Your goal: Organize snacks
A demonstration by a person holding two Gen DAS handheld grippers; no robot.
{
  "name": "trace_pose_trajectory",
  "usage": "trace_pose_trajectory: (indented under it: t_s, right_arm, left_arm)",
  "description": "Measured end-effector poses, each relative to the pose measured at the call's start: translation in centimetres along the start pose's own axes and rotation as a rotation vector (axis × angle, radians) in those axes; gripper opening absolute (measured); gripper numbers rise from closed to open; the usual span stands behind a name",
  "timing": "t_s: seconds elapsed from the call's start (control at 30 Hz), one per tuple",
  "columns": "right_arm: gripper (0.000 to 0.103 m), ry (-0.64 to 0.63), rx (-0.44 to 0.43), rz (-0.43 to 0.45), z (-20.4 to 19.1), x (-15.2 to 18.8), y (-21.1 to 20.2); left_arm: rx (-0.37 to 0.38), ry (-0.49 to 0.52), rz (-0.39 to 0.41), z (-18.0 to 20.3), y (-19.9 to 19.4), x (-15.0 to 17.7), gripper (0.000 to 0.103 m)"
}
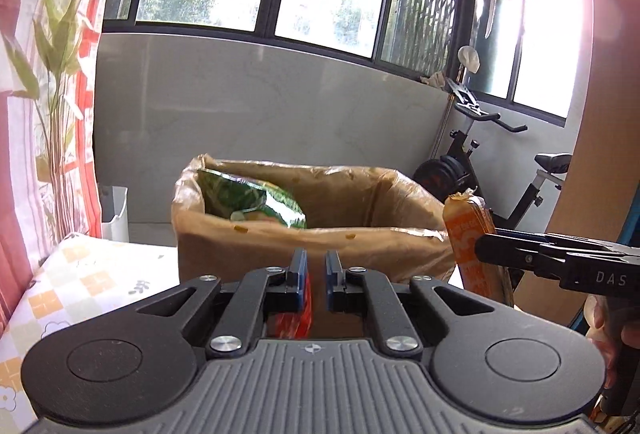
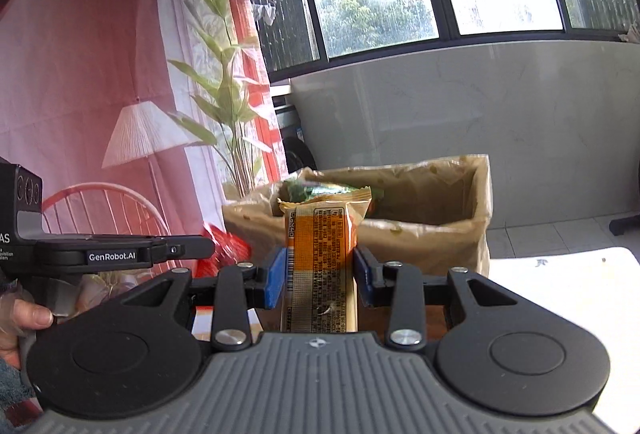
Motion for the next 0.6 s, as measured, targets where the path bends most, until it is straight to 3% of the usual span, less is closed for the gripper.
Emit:
trace_pose_trajectory:
  t_s: [0.17, 0.33, 0.43, 0.5, 0.6]
  right_arm:
    - [0.039, -0.039, 0.007, 0.078, 0.4, -5.0, 3.1]
    - [0.039, -0.044, 0.023, 0.101, 1.4, -7.1, 5.5]
    - [0.039, -0.025, 0.005, 0.102, 1.7, -6.8, 5.3]
    - [0.039, -0.015, 0.003, 0.092, 1.9, -5.9, 5.1]
    - [0.039, 0.0, 0.015, 0.062, 2.4, -4.7, 5.1]
  left_arm:
    - [0.043, -0.025, 0.072, 1.0, 2.3, -4.2, 0.006]
    - [0.038, -0.027, 0.101, 1.6, 3.5, -6.4, 0.006]
    - [0.078, -0.054, 0.094, 0.8, 2.7, -5.1, 0.012]
    - [0.093, -0.087, 0.064, -0.5, 2.3, -3.1, 0.03]
    - [0.074, -0.112, -0.018, -1.6, 2.8, -0.6, 0.032]
Point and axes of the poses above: each gripper's, at about its wrist camera, not at the fingertips, and y roughly the way its jaws point, z to its right, x to its underside, the point moved 5 cm from there along y, roughly the way its jaws point, and after that the axes turned 7 degrees about y, right-handed, at the moved point
